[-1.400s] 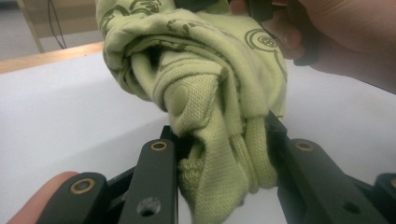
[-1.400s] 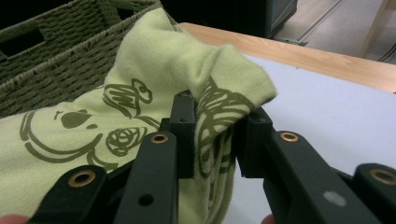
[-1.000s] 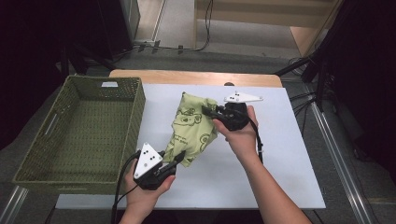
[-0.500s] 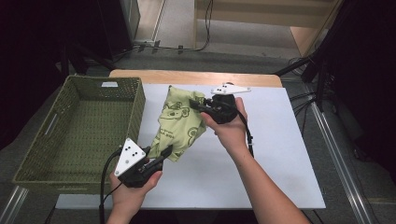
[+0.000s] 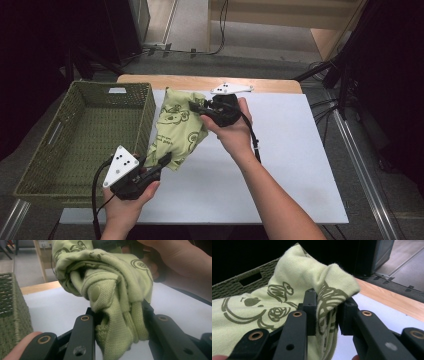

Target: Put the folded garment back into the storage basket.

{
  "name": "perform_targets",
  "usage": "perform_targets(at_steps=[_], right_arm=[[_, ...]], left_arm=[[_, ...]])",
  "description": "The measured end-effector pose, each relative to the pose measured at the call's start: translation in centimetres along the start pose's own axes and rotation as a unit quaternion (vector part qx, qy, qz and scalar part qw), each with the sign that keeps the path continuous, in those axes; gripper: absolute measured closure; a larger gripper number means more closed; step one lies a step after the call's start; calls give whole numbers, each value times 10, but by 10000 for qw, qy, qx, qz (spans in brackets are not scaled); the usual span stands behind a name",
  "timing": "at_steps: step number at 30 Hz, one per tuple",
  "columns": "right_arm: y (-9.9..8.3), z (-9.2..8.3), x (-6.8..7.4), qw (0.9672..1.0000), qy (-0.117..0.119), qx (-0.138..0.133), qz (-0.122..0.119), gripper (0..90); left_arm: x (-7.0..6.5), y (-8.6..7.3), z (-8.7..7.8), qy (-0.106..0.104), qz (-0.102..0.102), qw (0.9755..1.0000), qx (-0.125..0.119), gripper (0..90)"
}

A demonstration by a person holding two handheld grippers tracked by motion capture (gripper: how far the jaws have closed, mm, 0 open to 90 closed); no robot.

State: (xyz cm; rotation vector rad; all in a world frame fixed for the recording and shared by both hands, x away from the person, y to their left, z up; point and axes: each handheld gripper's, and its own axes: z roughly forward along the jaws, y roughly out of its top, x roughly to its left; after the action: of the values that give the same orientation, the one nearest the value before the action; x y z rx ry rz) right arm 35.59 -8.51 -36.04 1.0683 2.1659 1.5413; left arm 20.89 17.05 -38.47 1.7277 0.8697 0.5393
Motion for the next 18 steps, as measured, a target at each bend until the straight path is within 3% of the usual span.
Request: perform_targets(at_steps=[18], right_arm=[[26, 44, 29, 9994, 279, 74, -198, 698]], left_arm=[[36, 1, -32, 336, -197, 9992, -111, 665]])
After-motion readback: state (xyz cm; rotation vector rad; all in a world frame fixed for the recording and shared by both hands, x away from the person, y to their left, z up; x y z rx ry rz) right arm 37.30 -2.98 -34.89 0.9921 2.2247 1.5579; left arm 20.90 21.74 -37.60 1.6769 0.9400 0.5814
